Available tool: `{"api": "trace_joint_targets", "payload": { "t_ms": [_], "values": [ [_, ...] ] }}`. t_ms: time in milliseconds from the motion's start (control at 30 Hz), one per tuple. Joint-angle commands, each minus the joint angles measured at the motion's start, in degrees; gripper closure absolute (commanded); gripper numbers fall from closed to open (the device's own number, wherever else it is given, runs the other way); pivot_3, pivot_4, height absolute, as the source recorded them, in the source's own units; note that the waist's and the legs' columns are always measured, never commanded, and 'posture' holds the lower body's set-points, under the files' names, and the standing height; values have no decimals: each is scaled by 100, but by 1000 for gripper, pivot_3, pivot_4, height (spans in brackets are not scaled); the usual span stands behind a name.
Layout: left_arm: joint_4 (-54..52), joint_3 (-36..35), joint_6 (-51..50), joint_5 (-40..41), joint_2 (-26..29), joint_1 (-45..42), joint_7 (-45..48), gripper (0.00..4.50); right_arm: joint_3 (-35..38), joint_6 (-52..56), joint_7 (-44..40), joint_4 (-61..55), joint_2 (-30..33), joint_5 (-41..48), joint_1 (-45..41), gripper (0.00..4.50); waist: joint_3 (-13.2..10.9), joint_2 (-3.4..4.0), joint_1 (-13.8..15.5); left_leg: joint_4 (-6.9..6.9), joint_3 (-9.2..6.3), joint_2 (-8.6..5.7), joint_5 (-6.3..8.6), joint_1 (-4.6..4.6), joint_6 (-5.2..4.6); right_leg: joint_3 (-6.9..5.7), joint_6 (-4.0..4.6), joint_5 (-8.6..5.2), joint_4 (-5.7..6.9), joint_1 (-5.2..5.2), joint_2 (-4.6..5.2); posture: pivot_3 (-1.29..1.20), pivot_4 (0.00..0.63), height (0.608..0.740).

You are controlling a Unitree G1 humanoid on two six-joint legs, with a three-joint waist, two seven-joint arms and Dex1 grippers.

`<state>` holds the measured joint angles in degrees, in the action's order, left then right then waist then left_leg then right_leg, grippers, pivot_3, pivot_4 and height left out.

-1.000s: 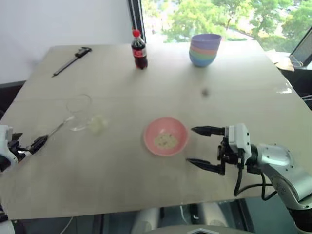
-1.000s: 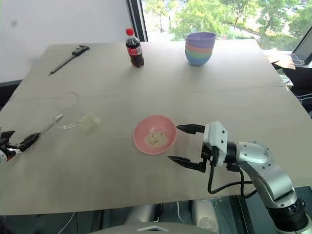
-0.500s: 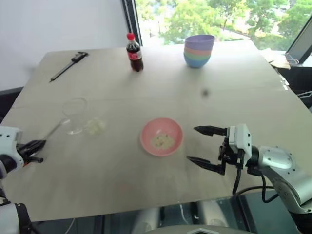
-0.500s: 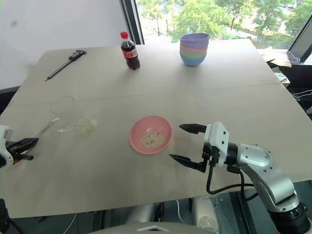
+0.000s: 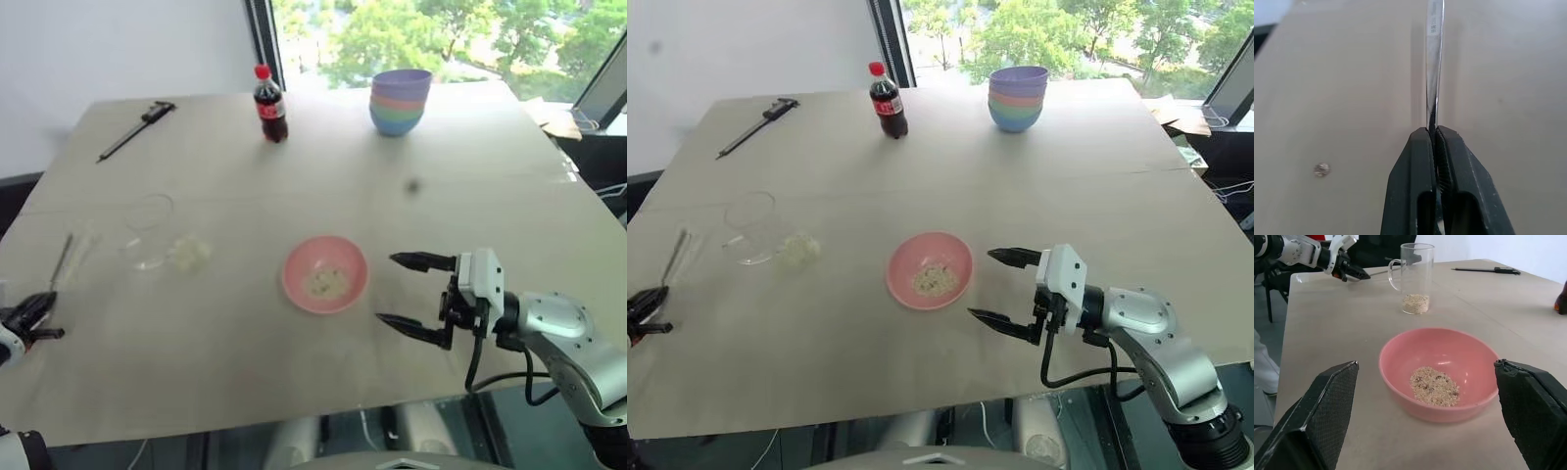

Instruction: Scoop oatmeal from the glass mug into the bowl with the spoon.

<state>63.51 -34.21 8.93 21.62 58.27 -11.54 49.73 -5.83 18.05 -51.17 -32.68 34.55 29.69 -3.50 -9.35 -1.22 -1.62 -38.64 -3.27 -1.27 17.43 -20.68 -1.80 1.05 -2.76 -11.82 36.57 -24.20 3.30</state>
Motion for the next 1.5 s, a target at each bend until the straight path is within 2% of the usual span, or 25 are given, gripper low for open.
{"api": "trace_joint_targets", "payload": {
  "t_ms": [33, 233, 400, 567, 667, 800, 1000, 1167, 1300, 1500],
  "values": [
    [-761, -444, 103, 293, 361, -41, -149, 4405, 42, -51, -72, -56, 0, 69, -149, 0, -6, -22, 63, -1, -3, -2, -1, -9, 3, -3, 1, 1, -1, -7, 3, 0, 150, 740],
    [-2333, -786, -364, 588, 696, -606, -607, 4405, -20, -65, -163, 89, -57, 58, -313, 0, -19, -45, 160, -1, -29, -12, -1, -37, 5, -30, 1, 2, -29, -7, 21, 0, 150, 740],
    [-4387, -629, -1187, 1073, 376, -943, -877, 4405, -13, -2, -121, 156, -109, 81, -364, 0, -22, -39, 166, 0, -27, -19, -10, -52, 20, -30, -2, 4, -50, -6, 28, 0, 150, 740],
    [-6501, 62, -2052, 1504, -74, -1480, -1469, 4405, 154, 236, 163, 222, -320, 300, -558, 0, -32, -29, 151, 9, -38, -19, -16, -63, 31, -32, -2, 4, -58, -13, 24, 0, 150, 740],
    [-7801, 895, -2763, 1803, -390, -1978, -1952, 4405, 329, 525, 577, 224, -581, 598, -754, 0, -34, -27, 122, 10, -32, -21, -16, -64, 31, -31, -2, 4, -55, -19, 21, 0, 150, 740],
    [-8801, 1765, -3540, 1995, -819, -2473, -2387, 4405, 509, 992, 1252, 216, -996, 979, -1179, 0, -34, -26, 80, 6, -29, -31, -17, -67, 30, -25, -5, 5, -47, -24, 24, 0, 150, 740],
    [-9609, 2865, -3978, 1497, -1422, -2712, -2755, 4405, 1025, 2042, 3000, 265, -1885, 2200, -2269, 0, -36, -23, 58, 4, -11, -32, -33, -80, 54, 8, -1, 4, 10, -76, -17, 0, 150, 740],
    [-9687, 3507, -3529, 310, -1492, -2473, -2692, 4405, 1342, 2346, 4040, 243, -2299, 2981, -2933, 0, -40, -16, 63, -2, -14, -36, -46, -104, 69, 9, 2, 4, 33, -105, -23, 0, 150, 740],
    [-9642, 4008, -2996, -539, -1727, -2167, -2607, 4405, 1410, 2313, 4346, 291, -2378, 3084, -3300, 0, -44, -8, 70, -4, -8, -41, -46, -105, 68, 16, 2, 4, 35, -106, -26, 0, 150, 740],
    [-9371, 4265, -2318, -1477, -1813, -2136, -2442, 4405, 1431, 2298, 4504, 433, -2380, 3196, -3523, 0, -44, -8, 74, -11, -7, -41, -46, -126, 67, 15, 2, 5, 34, -122, -24, 0, 150, 740]
  ]
}}
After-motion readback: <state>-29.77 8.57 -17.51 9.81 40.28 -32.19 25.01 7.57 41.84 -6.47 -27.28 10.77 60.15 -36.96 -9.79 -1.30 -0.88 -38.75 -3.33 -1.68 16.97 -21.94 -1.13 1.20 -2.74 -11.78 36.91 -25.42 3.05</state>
